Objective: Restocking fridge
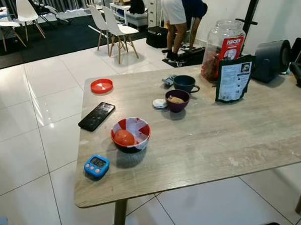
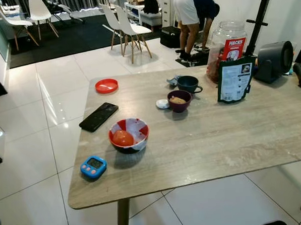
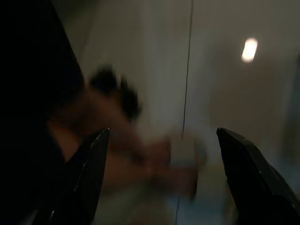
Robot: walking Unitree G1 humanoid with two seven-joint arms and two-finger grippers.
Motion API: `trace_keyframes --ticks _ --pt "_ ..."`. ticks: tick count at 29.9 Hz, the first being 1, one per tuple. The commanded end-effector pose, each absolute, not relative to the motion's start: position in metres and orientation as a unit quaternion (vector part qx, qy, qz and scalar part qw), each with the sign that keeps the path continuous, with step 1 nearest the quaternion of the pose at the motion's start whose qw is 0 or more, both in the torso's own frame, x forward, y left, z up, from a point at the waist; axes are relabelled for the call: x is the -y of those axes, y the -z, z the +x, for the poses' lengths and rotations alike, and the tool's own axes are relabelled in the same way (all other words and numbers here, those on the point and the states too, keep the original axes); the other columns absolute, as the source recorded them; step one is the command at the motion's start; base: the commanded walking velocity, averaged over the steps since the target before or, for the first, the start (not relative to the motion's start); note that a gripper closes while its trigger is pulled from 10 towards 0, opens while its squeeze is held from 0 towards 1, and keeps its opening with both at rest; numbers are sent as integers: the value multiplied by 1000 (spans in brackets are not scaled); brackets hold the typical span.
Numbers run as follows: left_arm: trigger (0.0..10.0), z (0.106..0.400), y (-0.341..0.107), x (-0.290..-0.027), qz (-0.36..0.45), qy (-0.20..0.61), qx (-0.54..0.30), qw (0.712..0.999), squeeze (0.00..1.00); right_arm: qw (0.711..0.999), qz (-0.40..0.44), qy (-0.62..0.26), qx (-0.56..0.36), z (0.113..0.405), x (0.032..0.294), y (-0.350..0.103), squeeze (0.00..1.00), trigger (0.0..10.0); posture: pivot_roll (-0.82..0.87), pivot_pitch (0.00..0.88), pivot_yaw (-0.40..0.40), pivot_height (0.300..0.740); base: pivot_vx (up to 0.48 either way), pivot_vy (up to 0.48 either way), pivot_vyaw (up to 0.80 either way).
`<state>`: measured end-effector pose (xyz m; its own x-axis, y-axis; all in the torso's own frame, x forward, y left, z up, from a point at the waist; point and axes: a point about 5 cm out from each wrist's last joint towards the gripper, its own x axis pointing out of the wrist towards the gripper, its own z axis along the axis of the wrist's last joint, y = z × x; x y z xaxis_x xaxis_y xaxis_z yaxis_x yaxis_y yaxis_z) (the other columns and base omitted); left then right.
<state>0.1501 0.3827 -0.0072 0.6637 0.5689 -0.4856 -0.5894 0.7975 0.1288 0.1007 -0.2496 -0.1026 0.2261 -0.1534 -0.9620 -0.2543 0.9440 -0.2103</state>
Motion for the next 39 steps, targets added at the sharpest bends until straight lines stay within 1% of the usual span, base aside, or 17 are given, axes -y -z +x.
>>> trace_keyframes --ticks 1,5,9,11,13,15,18,20,22,23,26,27,29,33,35,37,39 --pt "10000 167 -18 -397 -21 -313 -188 931 0 771 -154 -33 -617 104 246 103 0 10000 15 0 16 740 0 0 0" --pt "10000 199 -53 -403 -36 -265 -97 959 0 772 -155 -33 -616 105 246 102 0 10000 16 0 13 740 0 0 0" --pt "10000 227 -86 -402 -41 -203 -26 978 0 771 -156 -33 -617 104 248 102 0 10000 17 0 15 740 0 0 0" --pt "10000 233 -93 -401 -41 -186 -9 982 0 771 -156 -33 -617 104 248 102 0 10000 17 0 19 740 0 0 0" --pt "10000 249 -115 -396 -42 -130 40 990 0 771 -155 -31 -617 104 248 102 0 10000 15 0 23 740 0 0 0" --pt "10000 252 -120 -394 -42 -115 50 991 0 771 -155 -31 -617 104 247 102 0 10000 16 0 23 740 0 0 0" --pt "10000 268 -148 -386 -31 -41 97 994 0 772 -151 -33 -616 105 244 103 0 10000 18 0 24 740 0 0 0" --pt "10000 271 -155 -384 -28 -21 109 993 0 772 -150 -34 -616 105 243 103 0 10000 18 0 24 740 0 0 0" --pt "10000 280 -176 -375 -19 36 138 990 0 773 -149 -36 -616 105 242 104 0 10000 18 0 24 740 0 0 0" --pt "10000 280 -176 -375 -19 36 138 990 0 773 -149 -36 -616 105 242 104 0 10000 18 0 24 740 0 0 0" --pt "10000 291 -205 -354 1 141 170 975 0 773 -150 -36 -616 106 242 103 0 10000 21 0 26 740 0 0 0" --pt "10000 291 -205 -354 1 141 170 975 0 773 -150 -36 -616 106 242 103 0 10000 21 0 26 740 0 0 0" --pt "10000 295 -219 -339 14 192 181 964 0 773 -150 -36 -615 106 242 103 0 10000 21 0 26 740 0 0 0" --pt "10000 298 -227 -325 30 246 175 953 0 773 -150 -36 -615 106 242 103 0 10000 21 0 26 740 0 0 0" --pt "10000 298 -227 -325 30 246 175 953 0 773 -150 -36 -615 106 242 103 0 10000 21 0 26 740 0 0 0" --pt "10000 303 -230 -307 54 304 154 938 0 774 -150 -37 -615 107 242 103 0 10000 21 0 28 740 0 0 0" --pt "10000 304 -230 -299 64 327 145 932 0 774 -150 -37 -614 107 241 103 0 10000 21 0 28 740 0 0 0"
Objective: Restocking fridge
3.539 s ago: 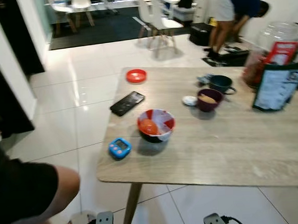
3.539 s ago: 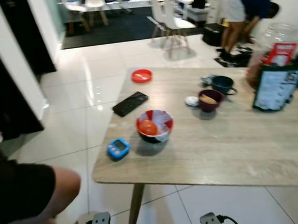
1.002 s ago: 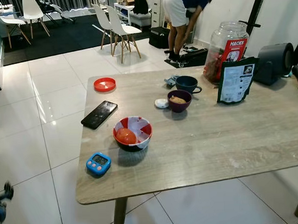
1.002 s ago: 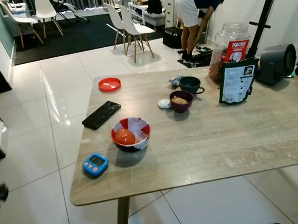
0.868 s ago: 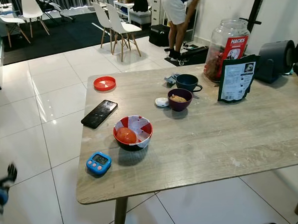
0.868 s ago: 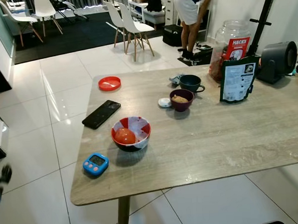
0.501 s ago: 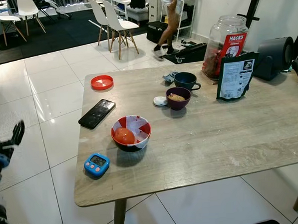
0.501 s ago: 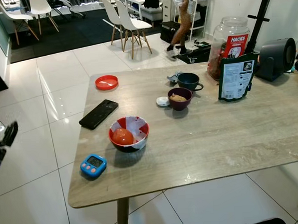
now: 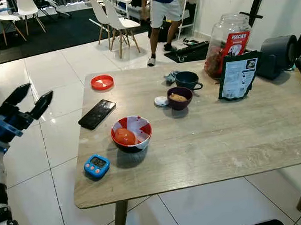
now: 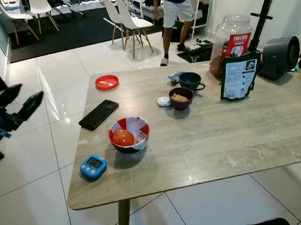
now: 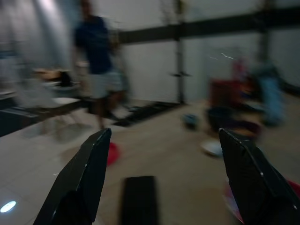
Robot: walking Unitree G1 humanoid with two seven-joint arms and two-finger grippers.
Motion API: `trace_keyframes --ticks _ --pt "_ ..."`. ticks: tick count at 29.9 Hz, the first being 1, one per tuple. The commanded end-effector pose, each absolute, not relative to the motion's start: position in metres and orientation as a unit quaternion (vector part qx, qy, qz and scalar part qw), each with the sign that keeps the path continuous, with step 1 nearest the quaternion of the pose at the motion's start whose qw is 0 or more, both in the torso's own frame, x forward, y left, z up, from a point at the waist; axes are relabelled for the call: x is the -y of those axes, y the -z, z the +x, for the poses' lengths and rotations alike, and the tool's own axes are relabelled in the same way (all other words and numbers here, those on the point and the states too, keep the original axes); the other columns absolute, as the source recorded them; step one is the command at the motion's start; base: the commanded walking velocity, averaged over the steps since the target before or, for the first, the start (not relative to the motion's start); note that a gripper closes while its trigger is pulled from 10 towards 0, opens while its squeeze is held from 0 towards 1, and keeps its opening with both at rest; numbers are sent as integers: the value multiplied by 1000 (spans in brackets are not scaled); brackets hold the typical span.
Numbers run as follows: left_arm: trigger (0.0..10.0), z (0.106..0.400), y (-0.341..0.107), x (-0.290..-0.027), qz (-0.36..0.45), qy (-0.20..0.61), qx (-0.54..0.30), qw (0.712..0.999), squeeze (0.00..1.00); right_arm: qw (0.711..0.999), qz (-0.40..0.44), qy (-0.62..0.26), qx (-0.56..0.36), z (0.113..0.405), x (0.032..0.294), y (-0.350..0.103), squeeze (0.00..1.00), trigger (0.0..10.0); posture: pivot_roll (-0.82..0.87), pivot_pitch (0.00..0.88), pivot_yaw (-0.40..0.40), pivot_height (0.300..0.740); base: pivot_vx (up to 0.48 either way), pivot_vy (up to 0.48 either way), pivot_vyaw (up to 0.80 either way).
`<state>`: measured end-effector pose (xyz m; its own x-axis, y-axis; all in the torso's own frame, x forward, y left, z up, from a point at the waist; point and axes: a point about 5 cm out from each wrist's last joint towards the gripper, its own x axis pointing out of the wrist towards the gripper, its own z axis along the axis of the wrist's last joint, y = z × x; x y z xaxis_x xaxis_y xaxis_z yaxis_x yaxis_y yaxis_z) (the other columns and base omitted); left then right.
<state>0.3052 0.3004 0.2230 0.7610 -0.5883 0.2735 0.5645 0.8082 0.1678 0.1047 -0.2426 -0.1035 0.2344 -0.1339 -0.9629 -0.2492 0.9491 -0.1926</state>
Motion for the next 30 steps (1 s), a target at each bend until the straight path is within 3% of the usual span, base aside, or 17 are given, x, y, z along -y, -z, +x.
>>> trace_keyframes --ticks 1,9,20,21,22,26,28,30 --pt "10000 306 -229 -291 74 350 134 924 0 774 -150 -37 -615 107 241 103 0 10000 21 0 28 740 0 0 0" --pt "10000 310 -223 -240 126 463 82 873 0 774 -149 -38 -615 106 240 104 0 10000 21 0 27 740 0 0 0" --pt "10000 314 -209 -216 207 497 27 842 0 773 -149 -39 -616 105 239 104 0 10000 17 0 27 740 0 0 0" --pt "10000 315 -206 -210 228 508 16 830 0 772 -149 -39 -616 105 240 104 0 10000 17 0 27 740 0 0 0" --pt "10000 318 -203 -198 267 541 -6 798 0 772 -149 -39 -617 104 239 104 0 10000 13 0 29 740 0 0 0" --pt "10000 318 -201 -190 281 564 -19 776 0 772 -149 -39 -617 103 239 105 0 10000 10 0 33 740 0 0 0" --pt "10000 319 -199 -178 304 587 -29 750 0 771 -149 -39 -618 102 239 105 0 10000 7 0 38 740 0 0 0" --pt "10000 319 -199 -178 304 587 -29 750 0 771 -149 -39 -618 102 239 105 0 10000 7 0 38 740 0 0 0"
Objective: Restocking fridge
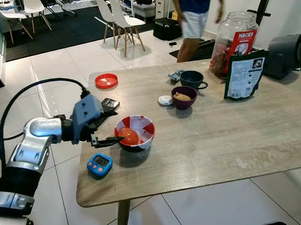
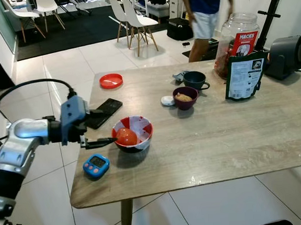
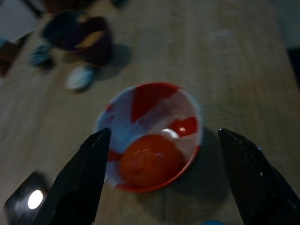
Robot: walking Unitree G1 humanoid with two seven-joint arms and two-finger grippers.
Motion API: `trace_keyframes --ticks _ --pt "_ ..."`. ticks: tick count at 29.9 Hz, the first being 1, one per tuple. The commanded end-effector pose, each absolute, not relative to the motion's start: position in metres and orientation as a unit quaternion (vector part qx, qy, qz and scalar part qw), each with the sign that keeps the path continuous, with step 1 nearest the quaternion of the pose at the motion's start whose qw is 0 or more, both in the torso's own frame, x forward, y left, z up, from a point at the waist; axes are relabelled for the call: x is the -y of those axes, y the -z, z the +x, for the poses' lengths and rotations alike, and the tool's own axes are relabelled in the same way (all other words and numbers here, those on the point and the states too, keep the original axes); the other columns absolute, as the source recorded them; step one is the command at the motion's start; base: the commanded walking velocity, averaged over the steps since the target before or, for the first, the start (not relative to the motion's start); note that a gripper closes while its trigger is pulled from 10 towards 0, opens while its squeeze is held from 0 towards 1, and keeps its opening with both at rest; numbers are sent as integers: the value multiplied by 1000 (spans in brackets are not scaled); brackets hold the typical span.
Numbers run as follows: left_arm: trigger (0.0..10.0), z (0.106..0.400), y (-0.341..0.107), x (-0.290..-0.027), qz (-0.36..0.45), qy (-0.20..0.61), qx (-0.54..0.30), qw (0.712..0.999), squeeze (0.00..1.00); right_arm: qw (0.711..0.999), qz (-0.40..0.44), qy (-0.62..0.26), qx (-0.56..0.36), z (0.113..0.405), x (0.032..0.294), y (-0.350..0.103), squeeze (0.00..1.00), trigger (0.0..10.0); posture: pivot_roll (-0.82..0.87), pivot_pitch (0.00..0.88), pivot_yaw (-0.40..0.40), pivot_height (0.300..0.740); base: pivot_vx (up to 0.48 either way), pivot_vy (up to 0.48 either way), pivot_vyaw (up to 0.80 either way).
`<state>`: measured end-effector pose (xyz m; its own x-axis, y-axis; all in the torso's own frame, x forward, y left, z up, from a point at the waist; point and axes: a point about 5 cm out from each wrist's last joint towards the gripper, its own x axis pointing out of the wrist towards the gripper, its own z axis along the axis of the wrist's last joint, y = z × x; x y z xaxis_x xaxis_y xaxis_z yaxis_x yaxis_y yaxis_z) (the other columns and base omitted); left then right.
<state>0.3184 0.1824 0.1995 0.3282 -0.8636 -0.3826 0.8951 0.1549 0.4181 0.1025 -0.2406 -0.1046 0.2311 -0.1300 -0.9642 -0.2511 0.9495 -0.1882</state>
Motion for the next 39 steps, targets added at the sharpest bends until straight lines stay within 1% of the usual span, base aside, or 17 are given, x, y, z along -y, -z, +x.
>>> trace_keyframes --ticks 1,2,3,7,8,9,11,13,16,17,19,21,26,32,33,36,39 --pt "10000 319 -197 -171 317 599 -30 735 0 771 -148 -39 -618 101 238 106 0 10000 6 0 39 740 0 0 0" --pt "10000 319 -197 -171 317 599 -30 735 0 771 -148 -39 -618 101 238 106 0 10000 6 0 39 740 0 0 0" --pt "10000 319 -193 -156 338 623 -36 705 0 770 -147 -40 -620 98 237 106 0 10000 -2 0 45 740 0 0 0" --pt "10000 320 -190 -151 347 630 -39 694 0 769 -146 -40 -621 97 236 107 0 10000 -2 0 45 740 0 0 0" --pt "10000 321 -185 -147 362 633 -47 683 0 768 -146 -40 -623 95 237 107 0 10000 -14 0 46 740 0 0 0" --pt "10000 321 -185 -147 362 633 -47 683 0 768 -146 -40 -623 95 237 107 0 10000 -14 0 46 740 0 0 0" --pt "10000 326 -174 -142 398 635 -68 659 0 765 -147 -39 -626 91 238 108 0 10000 -23 0 49 740 0 0 0" --pt "10000 326 -174 -142 398 635 -68 659 0 765 -147 -39 -626 91 238 108 0 10000 -23 0 49 740 0 0 0" --pt "10000 334 -160 -137 443 630 -108 629 0 763 -147 -36 -628 87 240 108 0 10000 -34 0 52 740 0 0 0" --pt "10000 334 -160 -137 443 630 -108 629 0 763 -147 -36 -628 87 240 108 0 10000 -34 0 52 740 0 0 0" --pt "10000 336 -155 -138 463 627 -130 613 0 763 -147 -35 -629 87 240 108 0 10000 -37 0 55 740 0 0 0" --pt "10000 338 -153 -134 469 628 -133 607 0 763 -146 -35 -629 87 240 108 0 10000 -41 0 59 740 0 0 0" --pt "10000 344 -156 -123 475 635 -111 600 0 763 -144 -35 -629 86 238 109 0 10000 -45 0 62 740 0 0 0" --pt "10000 345 -157 -119 476 637 -104 597 0 763 -143 -34 -629 85 238 109 0 10000 -47 0 63 740 0 0 0" --pt "10000 344 -159 -108 473 649 -89 589 0 763 -142 -34 -630 84 238 109 0 10000 -51 0 65 740 0 0 0" --pt "10000 342 -159 -104 471 656 -83 584 0 763 -142 -33 -630 84 238 110 0 10000 -53 0 66 740 0 0 0" --pt "10000 338 -155 -93 468 673 -78 568 0 762 -142 -32 -631 82 238 110 0 10000 -56 0 67 740 0 0 0"
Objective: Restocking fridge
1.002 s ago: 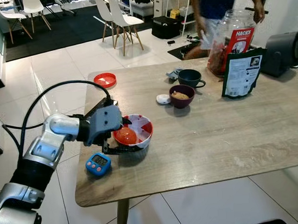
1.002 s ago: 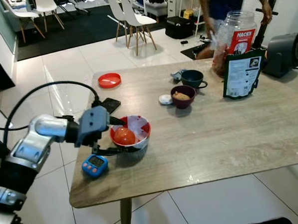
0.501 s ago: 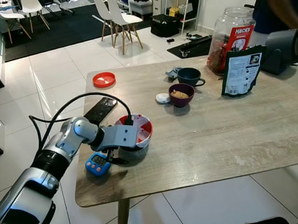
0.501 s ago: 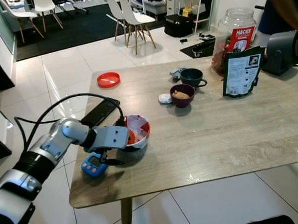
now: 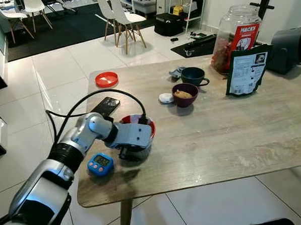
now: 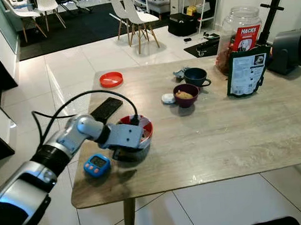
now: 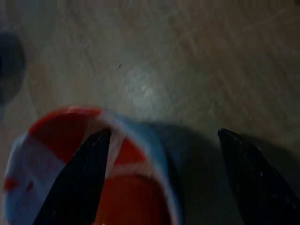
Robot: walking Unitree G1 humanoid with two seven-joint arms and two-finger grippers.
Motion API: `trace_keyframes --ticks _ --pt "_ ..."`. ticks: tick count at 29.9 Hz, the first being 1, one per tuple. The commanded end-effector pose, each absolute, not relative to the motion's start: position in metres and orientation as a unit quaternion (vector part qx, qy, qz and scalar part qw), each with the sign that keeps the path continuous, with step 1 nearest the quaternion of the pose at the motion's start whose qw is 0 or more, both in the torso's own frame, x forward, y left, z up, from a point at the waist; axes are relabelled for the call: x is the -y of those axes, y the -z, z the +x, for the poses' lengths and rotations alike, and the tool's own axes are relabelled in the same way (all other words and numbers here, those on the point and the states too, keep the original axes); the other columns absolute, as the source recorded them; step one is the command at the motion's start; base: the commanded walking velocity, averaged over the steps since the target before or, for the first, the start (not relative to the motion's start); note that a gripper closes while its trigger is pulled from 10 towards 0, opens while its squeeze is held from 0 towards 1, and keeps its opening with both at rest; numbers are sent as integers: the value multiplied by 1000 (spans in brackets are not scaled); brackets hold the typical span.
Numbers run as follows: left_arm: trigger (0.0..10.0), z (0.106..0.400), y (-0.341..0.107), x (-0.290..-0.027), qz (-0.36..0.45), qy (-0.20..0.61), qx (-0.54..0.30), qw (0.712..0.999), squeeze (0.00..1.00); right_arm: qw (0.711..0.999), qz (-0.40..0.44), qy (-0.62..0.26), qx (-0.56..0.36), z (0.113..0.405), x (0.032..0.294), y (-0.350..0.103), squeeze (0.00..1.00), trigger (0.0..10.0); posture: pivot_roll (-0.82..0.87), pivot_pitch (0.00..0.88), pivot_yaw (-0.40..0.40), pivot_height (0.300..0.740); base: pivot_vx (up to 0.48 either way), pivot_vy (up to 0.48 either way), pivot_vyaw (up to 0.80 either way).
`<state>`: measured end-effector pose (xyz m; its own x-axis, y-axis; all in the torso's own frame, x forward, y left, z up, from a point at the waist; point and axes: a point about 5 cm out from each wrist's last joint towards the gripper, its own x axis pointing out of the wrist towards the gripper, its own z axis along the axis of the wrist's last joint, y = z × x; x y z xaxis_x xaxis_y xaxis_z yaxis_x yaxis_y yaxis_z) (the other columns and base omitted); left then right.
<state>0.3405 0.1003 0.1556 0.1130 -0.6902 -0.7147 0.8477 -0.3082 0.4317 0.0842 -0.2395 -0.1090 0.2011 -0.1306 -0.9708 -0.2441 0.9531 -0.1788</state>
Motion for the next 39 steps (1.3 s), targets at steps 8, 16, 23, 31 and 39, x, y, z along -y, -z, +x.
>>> trace_keyframes --ticks 8,16,23,31,39 --pt "10000 333 -141 -85 469 693 -100 538 0 762 -141 -30 -631 82 239 110 0 10000 -59 0 69 740 0 0 0" --pt "10000 331 -133 -89 478 696 -138 518 0 763 -139 -29 -631 82 237 110 0 10000 -59 0 75 740 0 0 0" --pt "5843 332 -132 -92 480 694 -147 516 0 764 -139 -30 -629 84 236 110 0 10000 -56 0 76 740 0 0 0" --pt "0 334 -132 -96 488 689 -159 512 0 766 -138 -31 -627 85 235 110 0 10000 -59 0 78 740 0 0 0" --pt "0 335 -132 -100 493 684 -166 511 0 766 -136 -31 -628 85 233 110 0 10000 -57 0 82 740 0 0 0"
